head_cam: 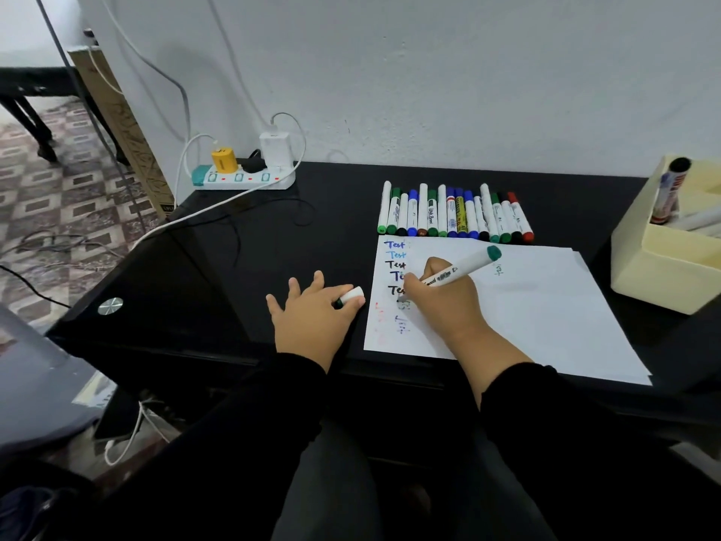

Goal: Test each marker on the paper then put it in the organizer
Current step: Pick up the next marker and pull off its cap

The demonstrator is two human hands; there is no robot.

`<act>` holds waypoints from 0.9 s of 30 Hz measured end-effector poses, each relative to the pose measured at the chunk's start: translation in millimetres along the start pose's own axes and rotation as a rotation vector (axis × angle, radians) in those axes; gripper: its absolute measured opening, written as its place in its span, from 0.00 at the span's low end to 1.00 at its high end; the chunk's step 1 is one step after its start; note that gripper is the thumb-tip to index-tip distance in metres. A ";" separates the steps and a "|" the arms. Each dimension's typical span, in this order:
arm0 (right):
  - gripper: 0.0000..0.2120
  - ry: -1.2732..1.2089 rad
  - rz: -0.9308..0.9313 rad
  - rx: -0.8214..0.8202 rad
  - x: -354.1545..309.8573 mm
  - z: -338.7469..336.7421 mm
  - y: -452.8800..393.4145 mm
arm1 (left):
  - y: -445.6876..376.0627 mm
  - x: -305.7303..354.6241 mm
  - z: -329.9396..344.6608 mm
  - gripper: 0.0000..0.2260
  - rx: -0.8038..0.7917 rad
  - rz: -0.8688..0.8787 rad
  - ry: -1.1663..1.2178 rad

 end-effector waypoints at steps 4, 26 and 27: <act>0.19 0.028 -0.010 -0.037 -1.2 1.7 0.4 | 0.0 0.7 -0.7 0.17 0.002 -0.001 -0.002; 0.19 -0.100 -0.002 0.009 4.1 -1.2 -0.9 | -1.0 -0.8 0.8 0.17 0.003 0.009 -0.001; 0.19 -0.108 0.001 0.011 4.3 -1.4 -0.9 | -1.0 -0.8 0.8 0.17 0.003 0.008 -0.003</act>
Point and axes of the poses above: each hand's wrist, its own y-axis away from the middle knuckle, its own z-axis out of the palm, x = y × z, the point moved 3 cm from there along -y, towards the middle knuckle, and after that the axes turned 1 degree about z, right-handed, at the moved point
